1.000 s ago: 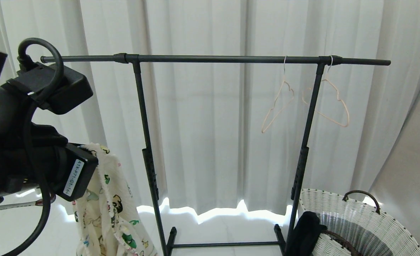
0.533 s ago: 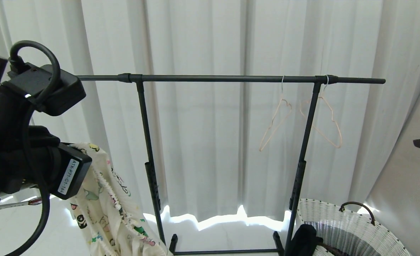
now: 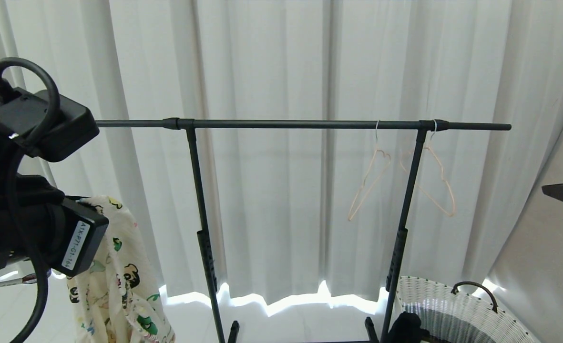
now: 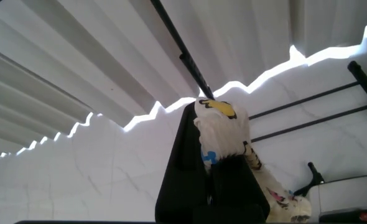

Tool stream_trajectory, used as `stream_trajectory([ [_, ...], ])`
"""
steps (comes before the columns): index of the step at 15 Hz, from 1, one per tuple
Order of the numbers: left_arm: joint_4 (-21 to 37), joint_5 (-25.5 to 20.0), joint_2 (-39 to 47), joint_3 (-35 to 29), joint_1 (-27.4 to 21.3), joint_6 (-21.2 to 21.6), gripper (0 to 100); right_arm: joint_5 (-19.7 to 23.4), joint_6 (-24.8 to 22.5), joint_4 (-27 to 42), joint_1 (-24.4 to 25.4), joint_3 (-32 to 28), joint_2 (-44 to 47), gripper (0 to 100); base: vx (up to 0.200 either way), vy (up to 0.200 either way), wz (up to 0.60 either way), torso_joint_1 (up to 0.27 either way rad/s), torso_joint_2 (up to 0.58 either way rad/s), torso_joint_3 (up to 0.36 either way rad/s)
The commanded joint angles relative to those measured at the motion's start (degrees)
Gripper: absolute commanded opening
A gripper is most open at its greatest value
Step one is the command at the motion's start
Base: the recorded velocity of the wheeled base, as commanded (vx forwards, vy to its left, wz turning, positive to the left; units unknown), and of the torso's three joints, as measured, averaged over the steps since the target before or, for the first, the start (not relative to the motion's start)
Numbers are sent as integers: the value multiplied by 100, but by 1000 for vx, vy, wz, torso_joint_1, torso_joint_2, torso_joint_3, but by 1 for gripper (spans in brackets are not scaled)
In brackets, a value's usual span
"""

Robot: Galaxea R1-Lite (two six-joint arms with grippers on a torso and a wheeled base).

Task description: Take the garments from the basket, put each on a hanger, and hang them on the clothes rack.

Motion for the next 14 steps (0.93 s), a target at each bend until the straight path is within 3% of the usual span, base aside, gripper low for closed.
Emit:
stream_trajectory([
  [1, 1, -5, -49, 2, -27, -7, 0, 1, -6, 5, 4, 7, 15, 100, 0, 0, 0, 0, 0, 0],
  [6, 1, -5, -101, 46, -317, -25, 0, 10, -14, -4, 40, 7, 50, 100, 0, -200, 0, 2, -4, 0],
  [13, 1, -14, -137, 55, -300, -69, 0, 757, 21, -65, 66, 7, 191, 100, 0, 0, 0, 0, 0, 0],
  [14, 1, -14, -128, 37, -300, -69, 0, 924, 30, -206, 66, 7, 208, 100, 200, 0, 0, 2, 7, -2],
])
